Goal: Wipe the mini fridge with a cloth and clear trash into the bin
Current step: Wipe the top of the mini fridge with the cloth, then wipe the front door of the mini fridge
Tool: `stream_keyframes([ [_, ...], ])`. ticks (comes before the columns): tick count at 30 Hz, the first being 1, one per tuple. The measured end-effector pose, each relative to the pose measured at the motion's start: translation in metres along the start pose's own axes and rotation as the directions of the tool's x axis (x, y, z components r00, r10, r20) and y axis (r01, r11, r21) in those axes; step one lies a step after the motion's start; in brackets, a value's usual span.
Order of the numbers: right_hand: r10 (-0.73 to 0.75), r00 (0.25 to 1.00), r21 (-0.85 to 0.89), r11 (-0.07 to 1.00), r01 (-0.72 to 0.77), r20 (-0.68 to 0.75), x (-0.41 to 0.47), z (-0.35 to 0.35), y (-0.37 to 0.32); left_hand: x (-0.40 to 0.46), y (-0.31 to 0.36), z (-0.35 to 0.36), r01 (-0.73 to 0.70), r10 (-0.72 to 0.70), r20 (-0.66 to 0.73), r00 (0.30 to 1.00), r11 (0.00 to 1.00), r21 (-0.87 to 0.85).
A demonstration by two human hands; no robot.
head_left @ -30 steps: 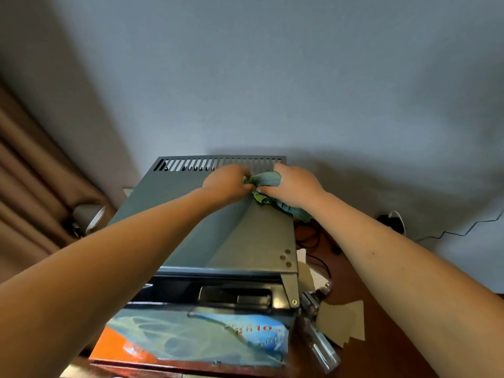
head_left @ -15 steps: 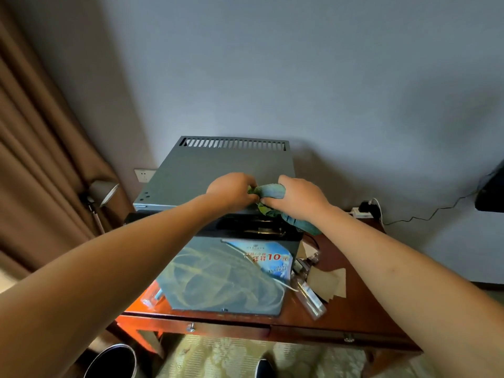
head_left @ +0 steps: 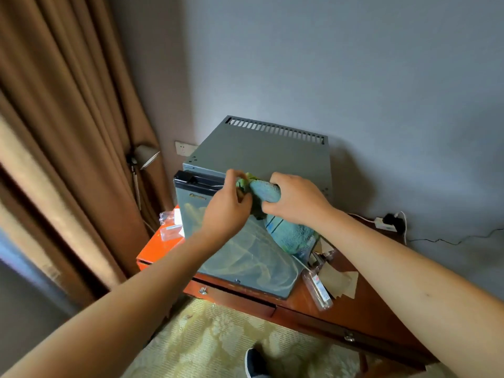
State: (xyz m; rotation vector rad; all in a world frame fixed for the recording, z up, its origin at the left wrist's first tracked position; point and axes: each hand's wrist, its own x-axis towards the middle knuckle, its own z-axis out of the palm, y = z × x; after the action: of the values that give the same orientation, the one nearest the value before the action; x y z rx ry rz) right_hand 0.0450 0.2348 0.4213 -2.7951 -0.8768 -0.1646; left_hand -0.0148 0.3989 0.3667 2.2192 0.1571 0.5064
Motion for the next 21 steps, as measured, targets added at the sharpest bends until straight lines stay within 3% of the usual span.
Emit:
stream_keyframes([
  [3, -0.101, 0.994, -0.075, 0.992, 0.097, -0.049, 0.01, 0.01, -0.027, -0.03, 0.001, 0.0, 0.178, -0.227, -0.091, 0.97, 0.911, -0.372],
  [6, -0.212, 0.975, -0.144, 0.969, 0.202, -0.059, 0.018, 0.021, -0.049, -0.056, 0.006, 0.005, 0.273, -0.399, -0.132, 0.907, 0.798, -0.537],
  [9, -0.324, 0.943, -0.158, 0.938, 0.31, -0.075, 0.022, 0.03, -0.064, -0.065, 0.005, 0.015, 0.368, -0.578, -0.043, 0.815, 0.572, -0.733],
  [11, -0.415, 0.907, -0.167, 0.901, 0.4, -0.071, 0.018, 0.04, -0.07, -0.065, 0.004, 0.022, 0.341, -0.618, -0.029, 0.786, 0.472, -0.813],
  [14, -0.524, 0.852, -0.12, 0.847, 0.518, -0.019, 0.002, 0.052, -0.07, -0.065, 0.006, 0.035, 0.259, -0.703, -0.133, 0.698, 0.422, -0.869],
  [17, -0.552, 0.821, 0.067, 0.834, 0.548, 0.147, -0.005, 0.054, -0.06, -0.068, 0.002, 0.047, 0.222, -0.778, -0.213, 0.591, 0.411, -0.884],
  [21, -0.576, 0.706, 0.255, 0.817, 0.518, 0.412, 0.011, 0.041, -0.035, -0.07, -0.007, 0.068, 0.257, -0.8, -0.245, 0.548, 0.439, -0.861],
])
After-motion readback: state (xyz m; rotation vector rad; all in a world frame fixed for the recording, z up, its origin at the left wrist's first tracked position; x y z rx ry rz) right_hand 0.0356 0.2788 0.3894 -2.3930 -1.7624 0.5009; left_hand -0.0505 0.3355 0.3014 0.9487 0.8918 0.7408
